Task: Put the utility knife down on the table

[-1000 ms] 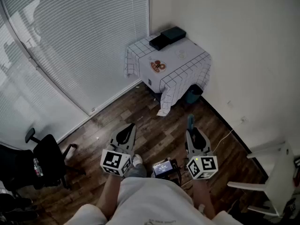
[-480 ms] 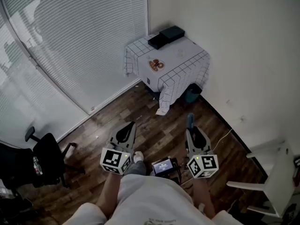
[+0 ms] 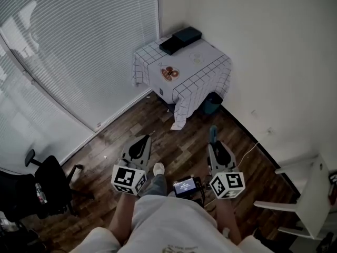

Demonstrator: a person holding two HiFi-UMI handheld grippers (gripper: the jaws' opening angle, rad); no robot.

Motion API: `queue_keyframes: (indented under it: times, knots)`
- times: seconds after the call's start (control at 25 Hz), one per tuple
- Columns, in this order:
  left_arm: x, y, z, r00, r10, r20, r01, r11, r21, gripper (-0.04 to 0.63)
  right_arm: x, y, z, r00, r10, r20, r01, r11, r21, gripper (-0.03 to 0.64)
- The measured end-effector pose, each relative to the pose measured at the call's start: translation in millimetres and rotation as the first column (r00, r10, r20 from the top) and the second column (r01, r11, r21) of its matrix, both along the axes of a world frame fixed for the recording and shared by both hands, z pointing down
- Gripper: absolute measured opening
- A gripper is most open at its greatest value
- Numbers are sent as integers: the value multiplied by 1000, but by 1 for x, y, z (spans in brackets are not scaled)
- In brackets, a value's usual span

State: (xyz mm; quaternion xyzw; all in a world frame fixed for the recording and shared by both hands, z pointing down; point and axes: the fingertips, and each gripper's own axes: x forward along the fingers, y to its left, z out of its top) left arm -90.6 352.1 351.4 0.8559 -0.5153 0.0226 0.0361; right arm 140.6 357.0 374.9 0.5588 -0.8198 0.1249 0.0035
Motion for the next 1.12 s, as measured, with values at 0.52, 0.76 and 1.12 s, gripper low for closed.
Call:
queue_keyframes:
  times: [0.52, 0.76, 1.12]
  knots:
    - [-28, -115, 10, 1000, 22, 13, -22, 1000, -15, 8, -18, -103, 3, 998, 41, -37, -41, 999, -15, 140]
    - [-44, -170, 10, 999, 41, 18, -41, 999, -11, 8, -40, -154, 7, 997, 54, -46, -55, 998, -24, 140]
    - [-51, -216, 20, 996, 92, 1, -92, 995, -30, 8, -71, -190, 19, 998, 36, -55, -38, 999, -39, 140]
